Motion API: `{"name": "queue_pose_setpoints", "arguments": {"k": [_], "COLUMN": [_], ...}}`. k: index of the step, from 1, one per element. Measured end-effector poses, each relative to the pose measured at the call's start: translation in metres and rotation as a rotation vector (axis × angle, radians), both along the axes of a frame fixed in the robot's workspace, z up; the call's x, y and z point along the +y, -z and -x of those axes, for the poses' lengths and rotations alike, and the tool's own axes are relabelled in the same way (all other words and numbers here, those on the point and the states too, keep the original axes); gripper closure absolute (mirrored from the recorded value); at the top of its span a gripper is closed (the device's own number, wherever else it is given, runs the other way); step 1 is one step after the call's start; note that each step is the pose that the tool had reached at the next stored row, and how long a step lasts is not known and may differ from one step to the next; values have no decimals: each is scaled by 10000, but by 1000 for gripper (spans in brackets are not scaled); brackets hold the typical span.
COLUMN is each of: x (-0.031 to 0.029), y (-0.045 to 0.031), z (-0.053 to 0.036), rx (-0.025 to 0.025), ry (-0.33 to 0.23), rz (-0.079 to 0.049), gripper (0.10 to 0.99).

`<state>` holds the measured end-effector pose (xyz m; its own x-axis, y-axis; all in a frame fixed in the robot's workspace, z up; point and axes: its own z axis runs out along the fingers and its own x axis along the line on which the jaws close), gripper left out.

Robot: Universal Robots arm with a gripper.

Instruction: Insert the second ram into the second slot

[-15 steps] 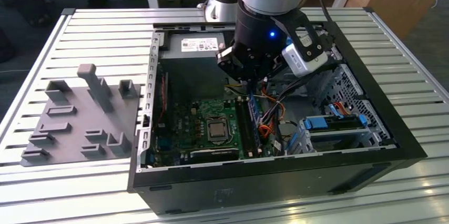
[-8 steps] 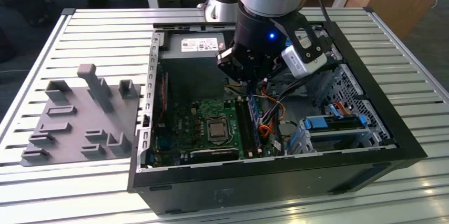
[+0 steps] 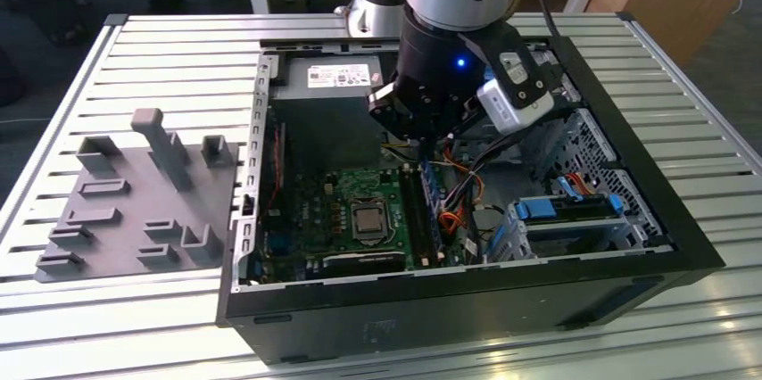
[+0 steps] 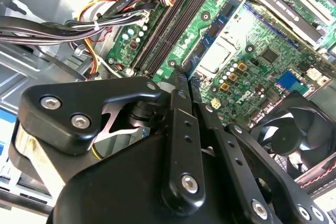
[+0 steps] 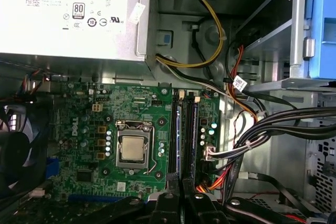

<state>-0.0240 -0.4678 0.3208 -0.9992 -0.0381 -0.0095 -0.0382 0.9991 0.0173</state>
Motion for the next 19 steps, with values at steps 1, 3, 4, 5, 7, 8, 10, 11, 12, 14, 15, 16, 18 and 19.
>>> {"name": "queue_pose_setpoints", "arguments": {"k": [1,3,4,5,7,8,10,11,12,14,15,16,18,19], "x": [0,0,0,0,0,0,0,0,0,0,0,0,0,0], "y": [2,7,9,11,16,18,23,26,28,32,34,36,40,42], "z": [0,0,0,0,0,0,0,0,0,0,0,0,0,0], "rx": [0,0,0,0,0,0,0,0,0,0,0,0,0,0], "ry": [0,0,0,0,0,0,0,0,1,1,1,1,1,1], "rz": [1,1,1,1,1,1,0,0,0,0,1,1,1,0], "gripper": [949,949,949,949,949,949,949,949,949,949,949,949,949,949]}}
